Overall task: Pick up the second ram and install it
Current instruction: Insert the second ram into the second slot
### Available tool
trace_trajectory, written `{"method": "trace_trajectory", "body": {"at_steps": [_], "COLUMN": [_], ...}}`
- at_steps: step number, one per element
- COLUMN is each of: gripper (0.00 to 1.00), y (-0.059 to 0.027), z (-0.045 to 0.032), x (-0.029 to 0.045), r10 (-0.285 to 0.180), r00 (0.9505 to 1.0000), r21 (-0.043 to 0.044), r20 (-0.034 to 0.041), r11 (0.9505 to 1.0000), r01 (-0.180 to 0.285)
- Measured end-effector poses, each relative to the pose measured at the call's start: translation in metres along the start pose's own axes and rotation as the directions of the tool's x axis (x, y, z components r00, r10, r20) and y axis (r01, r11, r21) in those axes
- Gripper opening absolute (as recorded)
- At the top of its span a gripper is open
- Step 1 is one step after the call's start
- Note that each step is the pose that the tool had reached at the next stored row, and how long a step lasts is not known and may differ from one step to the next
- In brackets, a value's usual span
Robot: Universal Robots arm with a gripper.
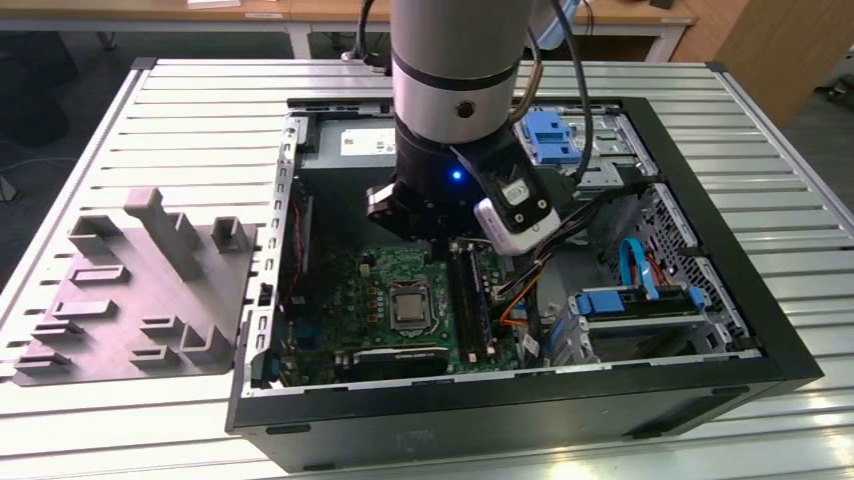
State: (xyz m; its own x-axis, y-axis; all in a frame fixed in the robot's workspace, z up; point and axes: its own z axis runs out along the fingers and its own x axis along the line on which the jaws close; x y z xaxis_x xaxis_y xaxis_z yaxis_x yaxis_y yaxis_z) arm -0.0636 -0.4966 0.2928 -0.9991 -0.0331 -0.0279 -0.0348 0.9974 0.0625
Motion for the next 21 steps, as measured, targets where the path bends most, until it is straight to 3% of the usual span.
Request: {"method": "trace_trajectory", "body": {"at_steps": [10,18,21], "gripper": [0.12,0.12,0.12], "y": [0.0018,0.0056,0.0092], "z": [0.0092,0.0209,0.0260], "x": [-0.0196,-0.0247,-0.0256], "r10": [-0.002,-0.002,-0.002], "r00": [1.0000,1.0000,1.0000], "r21": [-0.0001,0.0001,0.0040], "r20": [-0.0009,-0.0012,-0.0014], "r11": [1.0000,1.0000,1.0000], "r01": [0.002,0.002,0.002]}}
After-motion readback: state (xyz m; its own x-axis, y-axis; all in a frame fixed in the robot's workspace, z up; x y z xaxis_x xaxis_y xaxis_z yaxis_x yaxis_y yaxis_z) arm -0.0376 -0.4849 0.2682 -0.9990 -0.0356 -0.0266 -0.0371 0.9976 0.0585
